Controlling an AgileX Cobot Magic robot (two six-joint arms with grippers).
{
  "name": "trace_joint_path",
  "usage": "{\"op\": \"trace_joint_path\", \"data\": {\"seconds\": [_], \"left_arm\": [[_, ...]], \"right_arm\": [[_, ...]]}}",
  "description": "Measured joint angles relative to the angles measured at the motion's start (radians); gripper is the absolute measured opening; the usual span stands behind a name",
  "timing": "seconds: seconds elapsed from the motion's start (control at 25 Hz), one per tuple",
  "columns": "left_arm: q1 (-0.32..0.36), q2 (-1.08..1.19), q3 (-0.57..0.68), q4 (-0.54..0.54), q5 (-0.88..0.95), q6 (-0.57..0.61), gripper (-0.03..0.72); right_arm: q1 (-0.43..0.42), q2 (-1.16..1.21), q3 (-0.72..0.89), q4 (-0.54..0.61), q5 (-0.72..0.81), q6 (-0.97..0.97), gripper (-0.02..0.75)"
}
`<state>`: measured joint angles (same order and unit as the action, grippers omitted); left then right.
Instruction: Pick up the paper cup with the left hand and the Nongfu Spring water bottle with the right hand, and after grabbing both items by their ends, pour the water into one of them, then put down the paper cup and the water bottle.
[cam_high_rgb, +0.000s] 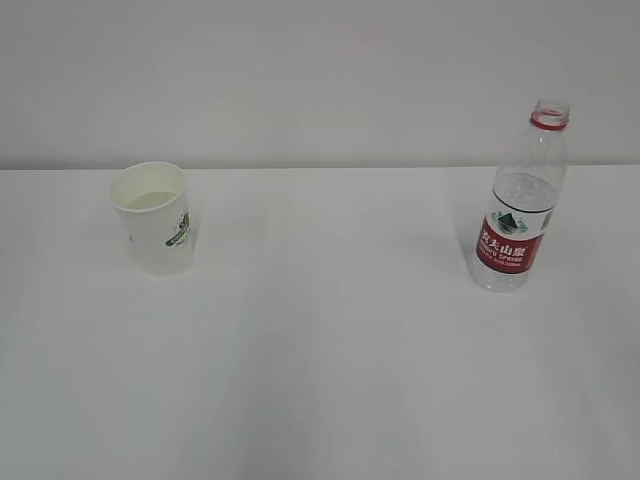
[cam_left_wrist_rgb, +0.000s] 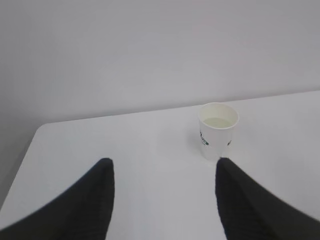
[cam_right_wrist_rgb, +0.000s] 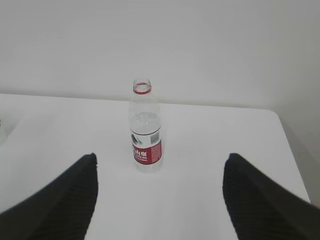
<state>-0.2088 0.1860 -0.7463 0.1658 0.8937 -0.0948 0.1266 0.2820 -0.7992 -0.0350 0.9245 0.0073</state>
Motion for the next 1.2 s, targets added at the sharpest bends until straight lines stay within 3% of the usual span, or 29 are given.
{"op": "trace_joint_path", "data": {"seconds": [0.36,0.84,1.2], "left_arm": [[0.000,-0.002,-0.005,-0.023,0.121,0.004,0.468],[0.000,-0.002,-0.005,-0.146,0.298,0.006,0.465],[0.000,-0.002,0.034,-0.185,0.328,0.006,0.451]], "right_arm": [[0.000,-0.038,-0.004,0.006,0.120,-0.007,0.587],[0.000,-0.081,-0.004,0.009,0.339,-0.007,0.587],[0.001,-0.081,-0.004,0.009,0.348,-0.007,0.587]]}}
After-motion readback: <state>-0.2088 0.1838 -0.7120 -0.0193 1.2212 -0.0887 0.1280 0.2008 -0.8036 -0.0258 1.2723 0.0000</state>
